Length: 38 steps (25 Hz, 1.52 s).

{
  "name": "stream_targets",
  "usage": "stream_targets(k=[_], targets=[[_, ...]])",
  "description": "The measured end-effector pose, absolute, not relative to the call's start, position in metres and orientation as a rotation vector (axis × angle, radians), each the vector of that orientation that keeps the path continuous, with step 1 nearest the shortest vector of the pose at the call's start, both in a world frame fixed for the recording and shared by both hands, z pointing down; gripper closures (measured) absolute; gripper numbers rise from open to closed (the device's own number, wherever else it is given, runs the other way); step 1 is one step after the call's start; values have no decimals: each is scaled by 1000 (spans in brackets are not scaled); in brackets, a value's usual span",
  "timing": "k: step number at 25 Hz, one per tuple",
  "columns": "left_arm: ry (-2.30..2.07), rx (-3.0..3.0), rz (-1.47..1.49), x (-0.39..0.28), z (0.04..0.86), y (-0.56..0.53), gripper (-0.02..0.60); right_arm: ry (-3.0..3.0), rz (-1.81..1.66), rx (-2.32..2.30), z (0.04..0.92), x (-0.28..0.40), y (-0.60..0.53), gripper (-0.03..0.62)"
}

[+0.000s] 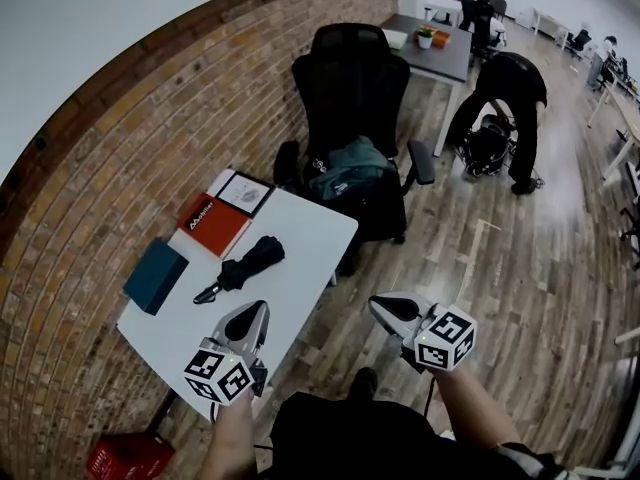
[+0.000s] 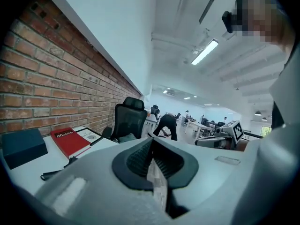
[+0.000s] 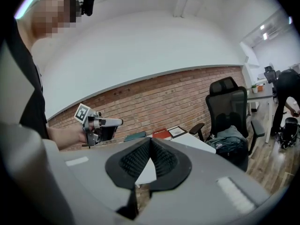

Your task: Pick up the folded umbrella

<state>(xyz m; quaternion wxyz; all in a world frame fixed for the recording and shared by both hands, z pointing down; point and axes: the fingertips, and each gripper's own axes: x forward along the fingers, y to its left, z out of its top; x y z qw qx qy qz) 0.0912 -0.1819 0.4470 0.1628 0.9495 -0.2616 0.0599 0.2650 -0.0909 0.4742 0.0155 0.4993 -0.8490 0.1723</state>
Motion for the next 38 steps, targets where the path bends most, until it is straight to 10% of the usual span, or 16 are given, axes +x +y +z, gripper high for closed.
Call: stream_targets(k=[38], targets=[[-1098, 2369, 233, -29, 558, -351, 575, -2468, 395, 511, 604, 70, -317, 443]])
